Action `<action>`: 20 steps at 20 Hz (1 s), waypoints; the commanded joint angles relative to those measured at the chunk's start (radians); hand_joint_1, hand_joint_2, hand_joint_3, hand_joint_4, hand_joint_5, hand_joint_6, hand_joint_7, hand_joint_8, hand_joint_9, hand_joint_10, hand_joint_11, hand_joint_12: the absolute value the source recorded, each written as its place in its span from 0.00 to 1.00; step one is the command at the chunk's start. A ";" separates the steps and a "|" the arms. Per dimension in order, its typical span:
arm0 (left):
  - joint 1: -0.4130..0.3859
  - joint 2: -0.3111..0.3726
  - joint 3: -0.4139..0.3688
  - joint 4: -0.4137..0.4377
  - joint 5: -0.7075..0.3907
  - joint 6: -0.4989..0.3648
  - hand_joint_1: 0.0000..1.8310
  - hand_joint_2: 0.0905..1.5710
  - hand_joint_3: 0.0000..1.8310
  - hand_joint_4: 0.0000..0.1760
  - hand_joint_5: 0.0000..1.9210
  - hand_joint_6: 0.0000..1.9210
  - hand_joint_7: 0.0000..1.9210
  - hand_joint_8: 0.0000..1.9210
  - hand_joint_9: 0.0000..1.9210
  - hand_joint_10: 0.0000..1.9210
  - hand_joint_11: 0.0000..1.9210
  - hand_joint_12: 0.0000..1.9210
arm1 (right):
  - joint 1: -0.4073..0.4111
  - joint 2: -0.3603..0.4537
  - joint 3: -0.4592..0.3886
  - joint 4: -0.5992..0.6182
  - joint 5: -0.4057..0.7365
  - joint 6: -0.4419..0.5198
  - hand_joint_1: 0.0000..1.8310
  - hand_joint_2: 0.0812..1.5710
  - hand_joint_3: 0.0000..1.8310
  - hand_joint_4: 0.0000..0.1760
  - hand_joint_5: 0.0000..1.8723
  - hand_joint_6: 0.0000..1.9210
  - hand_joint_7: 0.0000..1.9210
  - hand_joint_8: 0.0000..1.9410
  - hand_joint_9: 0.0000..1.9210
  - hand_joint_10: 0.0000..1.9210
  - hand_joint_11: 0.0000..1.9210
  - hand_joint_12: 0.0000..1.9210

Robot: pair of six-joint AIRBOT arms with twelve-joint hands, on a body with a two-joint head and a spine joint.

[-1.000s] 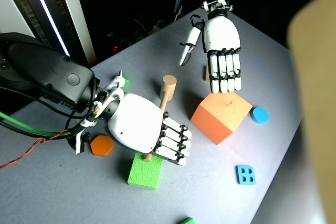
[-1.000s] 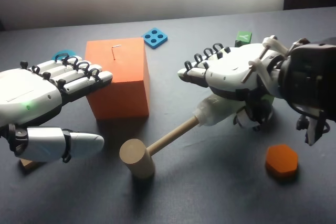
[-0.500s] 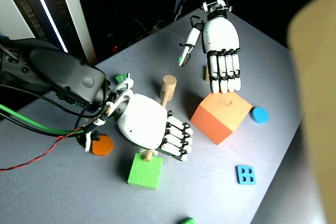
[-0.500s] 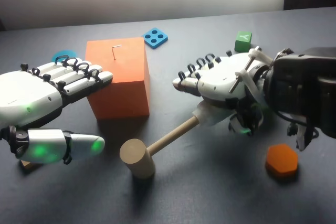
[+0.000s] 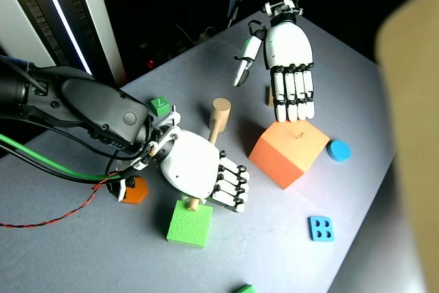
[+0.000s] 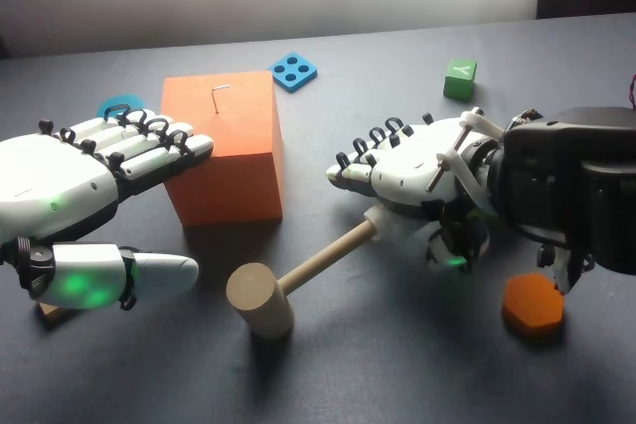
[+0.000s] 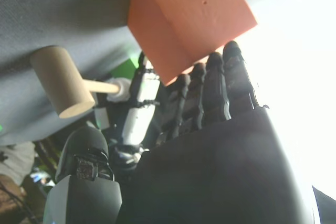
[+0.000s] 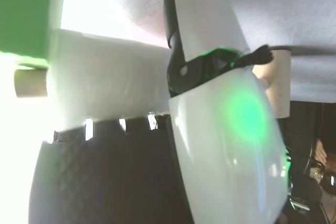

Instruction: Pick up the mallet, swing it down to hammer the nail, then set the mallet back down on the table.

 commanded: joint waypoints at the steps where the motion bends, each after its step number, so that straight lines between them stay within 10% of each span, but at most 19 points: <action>1: -0.002 -0.001 -0.002 -0.015 -0.086 -0.004 0.00 0.75 0.00 0.00 0.01 0.00 0.00 0.00 0.00 0.00 0.00 0.00 | -0.002 0.000 0.000 -0.025 -0.027 -0.005 0.74 0.62 0.00 0.00 0.00 0.00 0.00 0.00 0.00 0.00 0.00 0.09; 20: -0.012 -0.001 -0.001 -0.015 -0.086 -0.004 0.00 0.76 0.00 0.00 0.01 0.00 0.01 0.00 0.00 0.00 0.00 0.00 | 0.014 -0.017 0.022 -0.025 -0.023 -0.022 0.77 0.61 0.00 0.00 0.00 0.00 0.00 0.00 0.00 0.00 0.00 0.24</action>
